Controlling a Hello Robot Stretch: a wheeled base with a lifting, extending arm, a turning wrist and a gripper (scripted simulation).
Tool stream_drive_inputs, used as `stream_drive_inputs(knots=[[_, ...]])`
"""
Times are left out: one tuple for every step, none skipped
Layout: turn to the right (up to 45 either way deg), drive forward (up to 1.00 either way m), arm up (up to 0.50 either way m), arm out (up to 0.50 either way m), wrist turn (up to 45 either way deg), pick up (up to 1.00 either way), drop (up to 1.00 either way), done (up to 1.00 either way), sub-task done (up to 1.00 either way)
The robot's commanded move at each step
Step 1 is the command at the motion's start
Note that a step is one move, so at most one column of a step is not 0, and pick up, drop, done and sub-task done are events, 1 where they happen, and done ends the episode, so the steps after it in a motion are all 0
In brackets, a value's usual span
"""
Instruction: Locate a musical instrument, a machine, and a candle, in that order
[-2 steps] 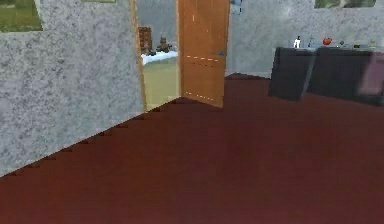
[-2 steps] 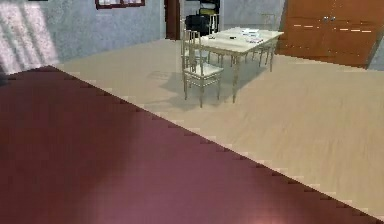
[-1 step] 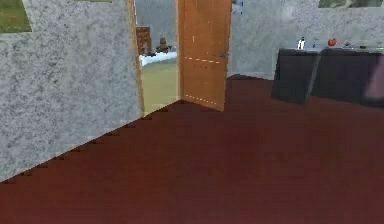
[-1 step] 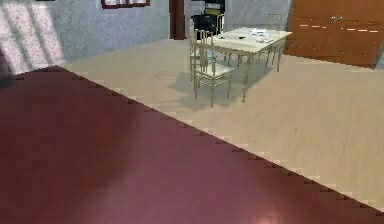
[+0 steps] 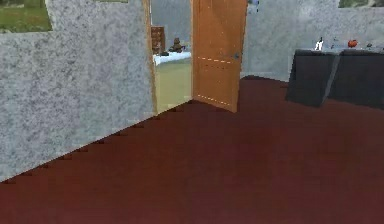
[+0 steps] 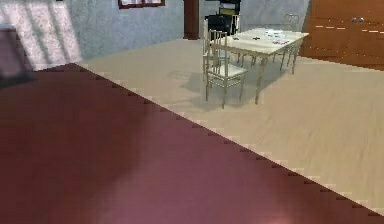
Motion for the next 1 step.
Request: stream_drive_inputs(knots=[[0.0,1.00,0.00,0.00,0.0,0.00,0.00,0.00,0.00]])
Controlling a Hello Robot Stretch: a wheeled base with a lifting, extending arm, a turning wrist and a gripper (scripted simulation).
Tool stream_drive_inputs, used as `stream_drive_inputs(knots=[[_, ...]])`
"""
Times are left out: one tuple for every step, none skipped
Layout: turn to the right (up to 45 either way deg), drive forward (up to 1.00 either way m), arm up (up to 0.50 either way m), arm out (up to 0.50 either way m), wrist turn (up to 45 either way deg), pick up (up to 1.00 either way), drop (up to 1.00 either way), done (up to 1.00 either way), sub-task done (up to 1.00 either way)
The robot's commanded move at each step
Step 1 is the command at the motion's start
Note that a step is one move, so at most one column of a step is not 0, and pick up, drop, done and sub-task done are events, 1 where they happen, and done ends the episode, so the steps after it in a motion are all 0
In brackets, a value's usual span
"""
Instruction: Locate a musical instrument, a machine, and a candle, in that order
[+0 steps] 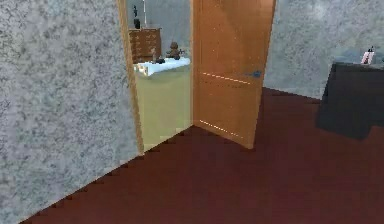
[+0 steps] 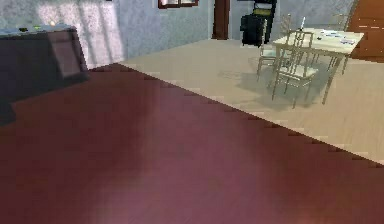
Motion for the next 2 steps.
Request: stream_drive_inputs(knots=[[0.0,1.00,0.00,0.00,0.0,0.00,0.00,0.00,0.00],[-3.0,0.00,0.00,0.00,0.0,0.00,0.00,0.00,0.00]])
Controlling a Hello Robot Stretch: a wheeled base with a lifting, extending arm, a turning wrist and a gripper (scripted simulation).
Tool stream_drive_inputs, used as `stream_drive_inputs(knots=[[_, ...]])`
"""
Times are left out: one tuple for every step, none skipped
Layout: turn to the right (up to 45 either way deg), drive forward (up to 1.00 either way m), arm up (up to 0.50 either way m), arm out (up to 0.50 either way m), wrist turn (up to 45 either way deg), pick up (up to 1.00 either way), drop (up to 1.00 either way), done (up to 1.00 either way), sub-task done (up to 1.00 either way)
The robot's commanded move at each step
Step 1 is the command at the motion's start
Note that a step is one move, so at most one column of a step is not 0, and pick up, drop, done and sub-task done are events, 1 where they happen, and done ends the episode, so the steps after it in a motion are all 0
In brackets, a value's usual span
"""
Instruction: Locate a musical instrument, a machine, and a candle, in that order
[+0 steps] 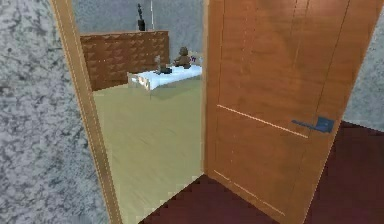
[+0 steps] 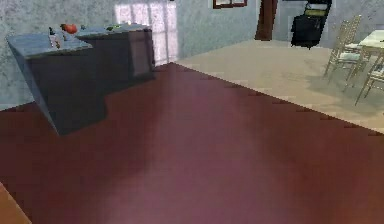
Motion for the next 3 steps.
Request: stream_drive_inputs(knots=[[0.0,0.95,0.00,0.00,0.0,0.00,0.00,0.00,0.00],[-18.0,0.00,0.00,0.00,0.0,0.00,0.00,0.00,0.00],[0.0,1.00,0.00,0.00,0.0,0.00,0.00,0.00,0.00]])
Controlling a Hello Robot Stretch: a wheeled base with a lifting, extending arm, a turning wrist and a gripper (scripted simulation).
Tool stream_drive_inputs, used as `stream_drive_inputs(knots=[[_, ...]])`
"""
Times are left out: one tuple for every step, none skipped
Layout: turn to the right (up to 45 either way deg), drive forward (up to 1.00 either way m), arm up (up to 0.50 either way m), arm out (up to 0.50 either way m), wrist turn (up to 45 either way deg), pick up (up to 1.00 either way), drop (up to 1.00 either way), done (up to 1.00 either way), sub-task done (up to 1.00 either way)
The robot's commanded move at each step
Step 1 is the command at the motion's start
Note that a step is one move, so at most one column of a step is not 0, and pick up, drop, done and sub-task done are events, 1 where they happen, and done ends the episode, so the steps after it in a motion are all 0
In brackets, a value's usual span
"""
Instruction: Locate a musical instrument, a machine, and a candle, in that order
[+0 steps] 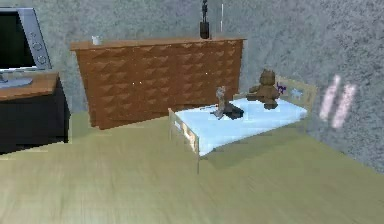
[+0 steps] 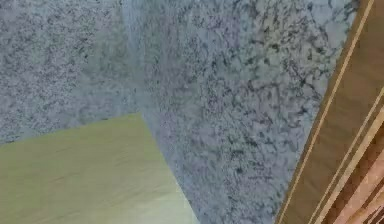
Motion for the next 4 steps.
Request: stream_drive_inputs(knots=[[0.0,1.00,0.00,0.00,0.0,0.00,0.00,0.00,0.00],[-12.0,0.00,0.00,0.00,0.0,0.00,0.00,0.00,0.00],[0.0,0.20,0.00,0.00,0.0,0.00,0.00,0.00,0.00],[30.0,0.00,0.00,0.00,0.0,0.00,0.00,0.00,0.00]])
